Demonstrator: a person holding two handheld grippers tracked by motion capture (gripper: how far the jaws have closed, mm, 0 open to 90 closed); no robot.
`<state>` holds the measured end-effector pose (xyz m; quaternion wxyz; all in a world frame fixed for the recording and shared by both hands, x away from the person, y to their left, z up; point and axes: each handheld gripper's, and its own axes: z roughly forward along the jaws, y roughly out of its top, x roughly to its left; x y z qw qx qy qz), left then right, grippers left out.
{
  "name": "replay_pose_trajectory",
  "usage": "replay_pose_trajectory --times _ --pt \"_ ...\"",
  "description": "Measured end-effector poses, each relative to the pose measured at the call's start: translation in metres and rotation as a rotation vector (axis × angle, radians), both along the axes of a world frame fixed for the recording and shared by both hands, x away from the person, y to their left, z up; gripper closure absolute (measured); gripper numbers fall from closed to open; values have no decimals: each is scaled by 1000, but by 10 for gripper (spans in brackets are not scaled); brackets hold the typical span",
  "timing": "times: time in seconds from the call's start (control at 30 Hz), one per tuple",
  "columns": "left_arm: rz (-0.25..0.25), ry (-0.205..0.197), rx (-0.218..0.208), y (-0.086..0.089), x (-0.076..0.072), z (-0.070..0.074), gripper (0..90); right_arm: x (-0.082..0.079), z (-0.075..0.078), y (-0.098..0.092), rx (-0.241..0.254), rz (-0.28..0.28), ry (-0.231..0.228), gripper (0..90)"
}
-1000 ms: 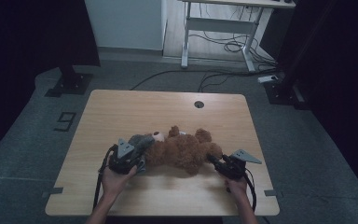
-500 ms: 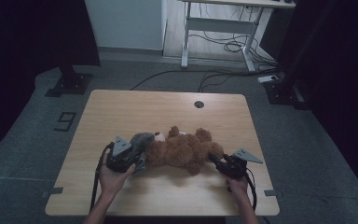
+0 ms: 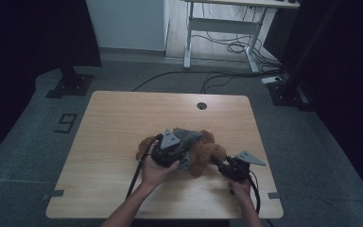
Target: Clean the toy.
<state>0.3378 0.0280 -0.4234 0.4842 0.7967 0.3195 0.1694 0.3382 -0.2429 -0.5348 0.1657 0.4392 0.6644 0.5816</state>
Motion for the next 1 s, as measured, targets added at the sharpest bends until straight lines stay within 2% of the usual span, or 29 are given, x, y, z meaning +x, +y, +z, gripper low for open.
replay_pose_trajectory --times 0.03,0.07,0.13,0.17,0.2,0.23,0.27,0.37,0.43,0.6,0.63,0.73,0.83,0.87,0.9,1.0 --pt "-19 -4 18 -16 1 -1 756 -1 0 0 -4 2 -1 581" --pt "-19 -4 18 -16 1 -1 756 -1 0 0 -5 1 -4 581" --pt "-37 -12 45 -32 0 -4 756 -1 0 0 -6 2 -3 581" --pt "-48 -11 70 -46 0 -10 756 0 0 0 -2 1 -1 581" --pt "-48 -11 70 -46 0 -10 756 0 0 0 -2 1 -1 581" --pt "-57 0 96 -57 2 -17 755 0 -1 0 1 -1 -3 581" --pt "-57 0 96 -57 2 -17 754 0 -1 0 1 -1 -3 581" --pt "-80 25 131 -72 3 -33 752 0 -1 -1 -4 3 -4 581" --pt "-71 23 137 -74 4 -39 752 0 -1 -1 -10 2 -3 581" --pt "-60 1 168 -72 1 -40 752 0 -2 -1 -16 5 -2 582" --pt "-45 -13 181 -65 -1 -39 753 -1 -1 0 -25 5 -11 582" --pt "-26 -28 184 -55 -3 -39 755 -1 -1 0 -31 5 -13 582" --pt "0 -33 163 -37 -6 -38 756 -2 -1 0 -37 7 -13 582" --pt "21 -44 155 -25 -8 -36 755 -1 -1 0 -40 3 -9 581" --pt "21 -44 155 -25 -8 -36 755 -1 -1 0 -40 3 -9 581" --pt "53 -58 135 -5 -12 -31 754 -1 -1 0 -44 -1 -4 581"
